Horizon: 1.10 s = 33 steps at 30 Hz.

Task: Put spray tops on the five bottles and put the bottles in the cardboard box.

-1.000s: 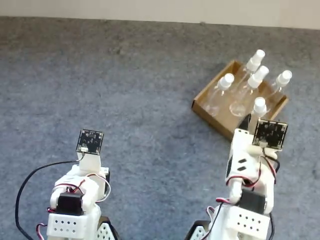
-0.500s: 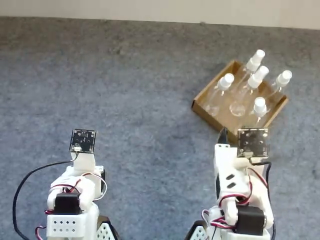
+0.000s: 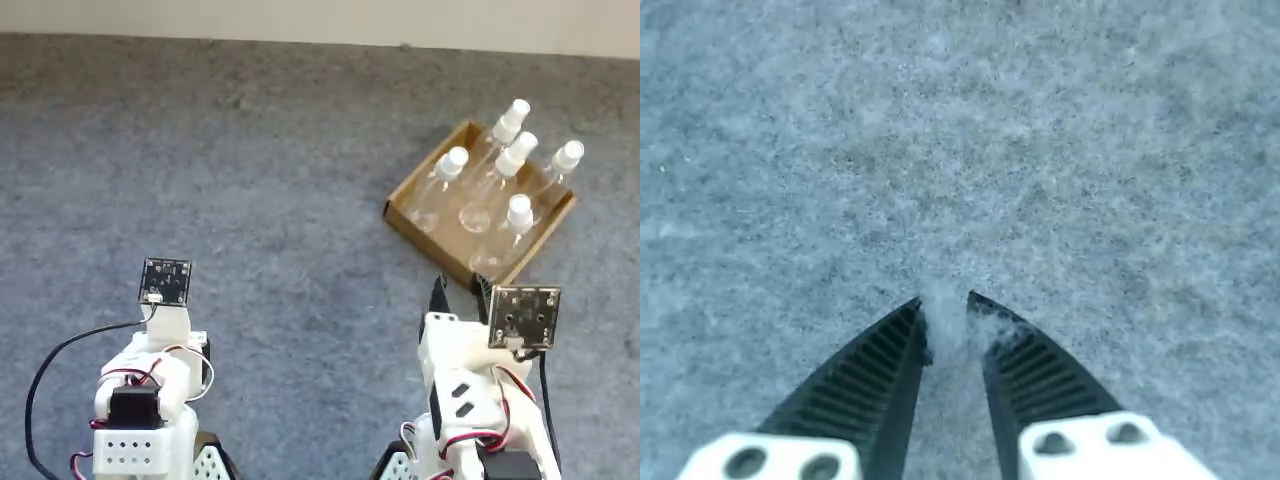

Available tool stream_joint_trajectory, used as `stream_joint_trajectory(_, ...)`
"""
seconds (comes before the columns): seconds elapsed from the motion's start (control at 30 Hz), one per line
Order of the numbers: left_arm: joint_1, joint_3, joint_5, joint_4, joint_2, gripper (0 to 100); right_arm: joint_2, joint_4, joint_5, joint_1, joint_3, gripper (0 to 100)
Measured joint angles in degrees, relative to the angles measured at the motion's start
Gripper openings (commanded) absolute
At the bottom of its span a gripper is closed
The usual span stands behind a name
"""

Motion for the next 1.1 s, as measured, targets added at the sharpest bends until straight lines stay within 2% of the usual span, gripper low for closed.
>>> stream_joint_trajectory(0.37, 0.0, 0.0, 0.0, 0.0, 0.0, 1, -0.1, 1.8, 0.0, -0.2, -0.4, 12.8)
stream_joint_trajectory(1.1, 0.0, 0.0, 0.0, 0.0, 0.0, 1, 0.0, 1.8, 0.4, -0.2, 28.2, 12.7)
